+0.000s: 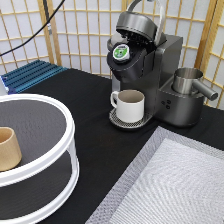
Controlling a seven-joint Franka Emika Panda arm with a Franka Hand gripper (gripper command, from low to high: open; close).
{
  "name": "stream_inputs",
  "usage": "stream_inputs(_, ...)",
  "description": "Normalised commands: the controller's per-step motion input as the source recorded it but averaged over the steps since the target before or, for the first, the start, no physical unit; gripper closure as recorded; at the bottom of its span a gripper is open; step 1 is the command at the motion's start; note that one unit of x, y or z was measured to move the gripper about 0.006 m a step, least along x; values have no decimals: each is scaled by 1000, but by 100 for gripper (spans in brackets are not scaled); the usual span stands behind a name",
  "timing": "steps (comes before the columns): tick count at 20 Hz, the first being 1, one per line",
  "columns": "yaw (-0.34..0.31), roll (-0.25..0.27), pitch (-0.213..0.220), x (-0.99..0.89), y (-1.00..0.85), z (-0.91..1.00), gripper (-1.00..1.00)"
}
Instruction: Make coffee
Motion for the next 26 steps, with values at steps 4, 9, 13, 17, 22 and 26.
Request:
stream_inputs(4, 51, -224, 77, 126, -34, -176, -100)
stream_inputs(9, 57, -177, 69, 21, -165, -218, -100)
stream_inputs(13, 63, -119, 61, 60, -259, -236, -100)
stream_inputs(17, 65, -36, 58, 32, -412, -213, -100)
stream_inputs(22, 67, 11, 82, 246, -401, -212, -100)
stream_inputs(26, 36, 69, 124, 295, -446, -194, -100)
